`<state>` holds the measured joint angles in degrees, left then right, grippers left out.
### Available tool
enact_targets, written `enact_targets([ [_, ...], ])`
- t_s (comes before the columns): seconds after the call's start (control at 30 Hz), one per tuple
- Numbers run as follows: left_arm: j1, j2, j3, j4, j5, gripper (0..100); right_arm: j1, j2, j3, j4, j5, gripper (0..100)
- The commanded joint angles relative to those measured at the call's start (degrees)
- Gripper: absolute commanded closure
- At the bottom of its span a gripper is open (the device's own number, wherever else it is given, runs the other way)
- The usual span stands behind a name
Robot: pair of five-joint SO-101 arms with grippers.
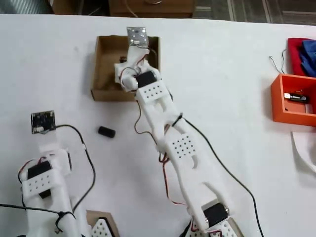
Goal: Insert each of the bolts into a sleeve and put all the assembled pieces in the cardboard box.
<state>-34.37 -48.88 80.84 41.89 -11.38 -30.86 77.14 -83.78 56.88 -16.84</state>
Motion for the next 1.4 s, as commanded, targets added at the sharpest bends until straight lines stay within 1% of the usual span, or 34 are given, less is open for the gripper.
enact_targets([
  [0.0, 0.5, -0.6, -0.2, -1.0, -0.5, 95, -0.5, -1.2, -0.4, -1.4, -0.3, 97.8],
  [0.83, 0.5, -0.6, -0.2, -1.0, -0.5, 95, -1.5, 0.7, -0.4, -1.2, -0.7, 97.8],
  [1.0, 0.5, -0.6, -0.2, -1.0, -0.5, 95, -1.4, 2.0, -0.4, 0.8, -0.7, 97.8],
  [1.37, 0.5, -0.6, -0.2, -1.0, -0.5, 95, -1.5, 2.1, -0.4, 0.8, -0.7, 97.5],
])
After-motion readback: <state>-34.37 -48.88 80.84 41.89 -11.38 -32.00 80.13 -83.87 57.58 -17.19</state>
